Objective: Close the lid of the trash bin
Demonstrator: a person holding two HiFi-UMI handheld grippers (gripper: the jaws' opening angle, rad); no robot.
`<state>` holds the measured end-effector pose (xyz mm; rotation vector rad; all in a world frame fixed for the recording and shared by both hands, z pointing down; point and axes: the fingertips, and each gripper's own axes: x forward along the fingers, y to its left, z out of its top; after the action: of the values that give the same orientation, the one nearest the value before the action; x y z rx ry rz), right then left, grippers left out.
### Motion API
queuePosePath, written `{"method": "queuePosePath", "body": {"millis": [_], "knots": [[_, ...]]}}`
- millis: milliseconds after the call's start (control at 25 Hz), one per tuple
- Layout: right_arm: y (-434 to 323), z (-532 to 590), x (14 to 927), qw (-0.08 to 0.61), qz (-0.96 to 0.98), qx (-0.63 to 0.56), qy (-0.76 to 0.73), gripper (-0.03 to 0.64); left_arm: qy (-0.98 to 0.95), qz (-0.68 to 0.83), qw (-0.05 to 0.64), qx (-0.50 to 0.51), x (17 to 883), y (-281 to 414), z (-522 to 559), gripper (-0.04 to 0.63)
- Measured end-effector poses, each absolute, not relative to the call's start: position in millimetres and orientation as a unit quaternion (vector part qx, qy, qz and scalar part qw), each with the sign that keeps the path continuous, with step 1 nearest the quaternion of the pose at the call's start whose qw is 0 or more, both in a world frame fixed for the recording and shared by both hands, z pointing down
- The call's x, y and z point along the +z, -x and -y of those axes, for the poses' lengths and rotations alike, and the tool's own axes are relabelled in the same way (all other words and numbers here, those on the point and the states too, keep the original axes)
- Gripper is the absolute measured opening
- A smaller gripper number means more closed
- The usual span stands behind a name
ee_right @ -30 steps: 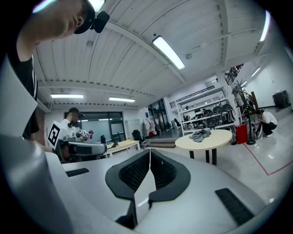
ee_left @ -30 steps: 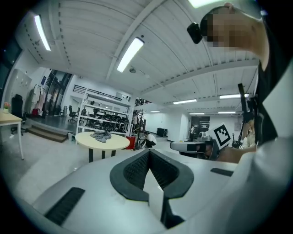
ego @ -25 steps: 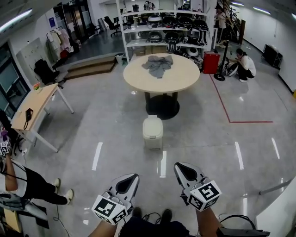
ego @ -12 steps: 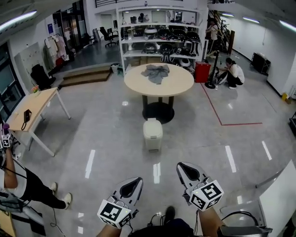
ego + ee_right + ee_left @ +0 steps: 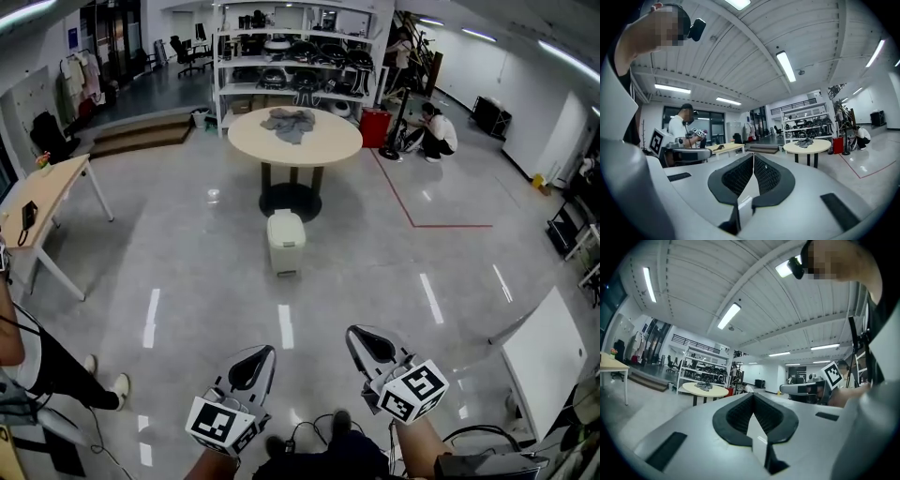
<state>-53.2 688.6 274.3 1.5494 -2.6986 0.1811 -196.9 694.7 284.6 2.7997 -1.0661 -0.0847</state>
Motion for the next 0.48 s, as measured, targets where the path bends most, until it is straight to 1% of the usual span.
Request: {"method": "queuePosePath", "body": {"millis": [240,480], "knots": [[46,-727,259,0.008,0.867,0.040,-0.497,0.011,-0.933,0.353,0.069,-0.027,276,189,-734,0.000],[-2,-766,252,0.009,0.861,0.033,-0.507,0.009,-0.924,0.373,0.080,-0.033,265,149,-767,0.000]]}}
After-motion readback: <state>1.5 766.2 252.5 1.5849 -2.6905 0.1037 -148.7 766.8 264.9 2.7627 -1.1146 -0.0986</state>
